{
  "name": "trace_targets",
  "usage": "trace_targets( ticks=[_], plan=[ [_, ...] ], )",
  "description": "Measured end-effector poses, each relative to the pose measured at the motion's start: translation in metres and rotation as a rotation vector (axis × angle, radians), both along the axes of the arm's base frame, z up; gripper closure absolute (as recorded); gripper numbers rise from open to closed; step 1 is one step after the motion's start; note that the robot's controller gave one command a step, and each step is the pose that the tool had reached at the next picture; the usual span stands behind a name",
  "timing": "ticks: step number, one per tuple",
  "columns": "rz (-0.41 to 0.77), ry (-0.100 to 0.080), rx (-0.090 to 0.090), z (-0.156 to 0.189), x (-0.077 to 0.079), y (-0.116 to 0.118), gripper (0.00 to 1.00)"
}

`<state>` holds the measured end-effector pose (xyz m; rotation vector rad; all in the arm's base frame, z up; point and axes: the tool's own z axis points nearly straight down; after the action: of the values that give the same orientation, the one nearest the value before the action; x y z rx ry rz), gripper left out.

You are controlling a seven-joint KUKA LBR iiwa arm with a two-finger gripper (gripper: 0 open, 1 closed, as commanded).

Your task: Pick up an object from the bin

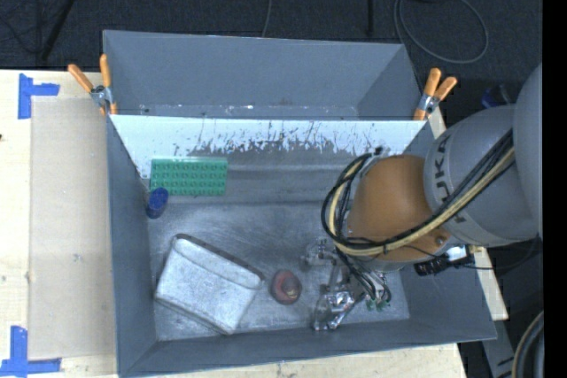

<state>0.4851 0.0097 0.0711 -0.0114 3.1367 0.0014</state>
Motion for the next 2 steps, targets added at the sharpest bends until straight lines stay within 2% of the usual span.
trace_targets(
  ticks=[1, 2],
  plan=[
    [0.048, 0.002, 0.001, 0.0017, 0.0493, 0.0639, 0.00],
    [0.044, 0.005, 0.001, 0.0037, 0.0483, 0.0621, 1.00]
  ],
)
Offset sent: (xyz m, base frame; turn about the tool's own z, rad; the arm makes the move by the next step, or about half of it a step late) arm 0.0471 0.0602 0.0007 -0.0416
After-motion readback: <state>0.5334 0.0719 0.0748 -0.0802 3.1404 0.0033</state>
